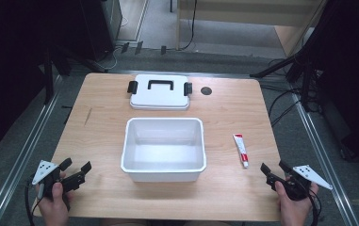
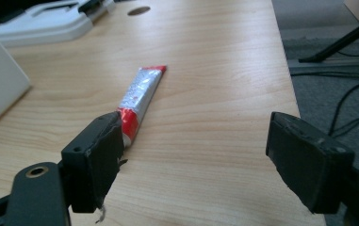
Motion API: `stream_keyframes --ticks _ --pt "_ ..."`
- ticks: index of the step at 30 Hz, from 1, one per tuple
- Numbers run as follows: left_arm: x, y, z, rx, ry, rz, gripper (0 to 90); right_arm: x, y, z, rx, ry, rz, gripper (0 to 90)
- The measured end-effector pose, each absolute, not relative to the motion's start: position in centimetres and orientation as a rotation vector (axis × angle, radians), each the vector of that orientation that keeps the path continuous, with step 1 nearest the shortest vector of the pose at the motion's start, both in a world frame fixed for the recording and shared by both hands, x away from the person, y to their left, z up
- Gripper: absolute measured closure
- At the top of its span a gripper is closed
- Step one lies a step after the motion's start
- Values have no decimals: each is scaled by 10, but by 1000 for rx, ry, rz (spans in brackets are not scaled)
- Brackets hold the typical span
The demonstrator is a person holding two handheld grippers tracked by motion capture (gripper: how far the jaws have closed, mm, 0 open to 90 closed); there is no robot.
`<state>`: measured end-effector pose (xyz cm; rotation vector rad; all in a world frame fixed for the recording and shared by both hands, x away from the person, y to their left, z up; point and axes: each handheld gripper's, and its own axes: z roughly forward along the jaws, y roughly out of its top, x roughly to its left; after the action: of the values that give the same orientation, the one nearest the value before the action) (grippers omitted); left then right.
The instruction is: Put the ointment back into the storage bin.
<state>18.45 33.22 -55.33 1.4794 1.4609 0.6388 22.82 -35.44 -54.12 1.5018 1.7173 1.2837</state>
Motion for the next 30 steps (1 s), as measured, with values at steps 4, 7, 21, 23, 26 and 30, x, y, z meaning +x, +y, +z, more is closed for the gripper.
stream_keyframes --ticks 4,7,21,23,26,30 --pt "184 332 -553 1477 1460 641 170 233 -347 -537 1533 1776 1171 207" --pt "185 332 -553 1486 1460 644 170 235 -344 -533 1520 1830 1130 207" --pt "187 332 -553 1474 1451 643 172 269 -316 -478 1562 2253 531 219" --pt "186 332 -553 1474 1451 644 171 277 -308 -476 1598 2323 418 210" --pt "186 332 -553 1469 1449 645 171 286 -301 -475 1642 2378 333 210" --pt "186 332 -553 1467 1448 650 171 299 -285 -477 1681 2459 158 204"
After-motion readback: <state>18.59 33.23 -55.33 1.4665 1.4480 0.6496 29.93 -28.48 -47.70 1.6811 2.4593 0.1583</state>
